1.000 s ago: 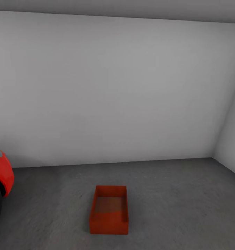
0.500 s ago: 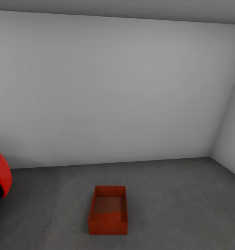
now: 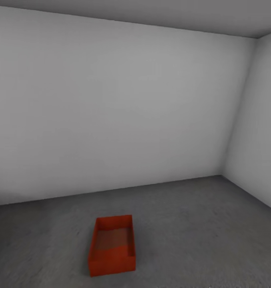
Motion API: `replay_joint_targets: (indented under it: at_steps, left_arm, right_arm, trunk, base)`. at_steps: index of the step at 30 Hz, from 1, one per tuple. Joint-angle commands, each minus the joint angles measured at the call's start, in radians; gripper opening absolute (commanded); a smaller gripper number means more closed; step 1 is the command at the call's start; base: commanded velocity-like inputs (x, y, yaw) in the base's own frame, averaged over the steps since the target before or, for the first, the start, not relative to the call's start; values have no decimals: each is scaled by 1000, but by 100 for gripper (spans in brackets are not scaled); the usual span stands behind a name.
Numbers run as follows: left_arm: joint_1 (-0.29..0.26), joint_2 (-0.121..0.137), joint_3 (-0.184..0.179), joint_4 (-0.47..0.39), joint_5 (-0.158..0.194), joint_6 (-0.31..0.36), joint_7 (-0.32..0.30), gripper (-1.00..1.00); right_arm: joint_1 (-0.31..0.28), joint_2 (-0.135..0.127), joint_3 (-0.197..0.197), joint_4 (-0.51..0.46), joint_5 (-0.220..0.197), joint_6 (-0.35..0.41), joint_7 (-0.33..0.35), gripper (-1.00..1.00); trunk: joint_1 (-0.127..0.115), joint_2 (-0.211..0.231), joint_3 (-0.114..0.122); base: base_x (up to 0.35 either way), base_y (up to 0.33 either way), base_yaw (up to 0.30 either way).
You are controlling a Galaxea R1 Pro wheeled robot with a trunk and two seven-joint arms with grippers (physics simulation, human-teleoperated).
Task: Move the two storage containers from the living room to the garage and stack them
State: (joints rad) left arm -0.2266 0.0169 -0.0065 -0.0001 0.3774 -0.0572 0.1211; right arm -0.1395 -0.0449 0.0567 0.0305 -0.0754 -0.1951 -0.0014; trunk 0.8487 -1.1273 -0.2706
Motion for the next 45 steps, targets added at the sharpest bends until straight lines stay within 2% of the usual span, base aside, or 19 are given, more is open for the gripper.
replay_joint_targets:
  at_steps: [1,45]
  left_arm:
    - [0,0,-1,0,5,-3,2,100]
    - [0,0,-1,0,5,-3,2,100]
  right_arm:
    - [-2,0,6,3,-8,-6,0,100]
    - [-2,-1,6,3,-8,-6,0,100]
  trunk:
    - [0,-1,-1]
    - [0,-1,-1]
  base:
    - [0,0,-288]
    - [0,0,-293]
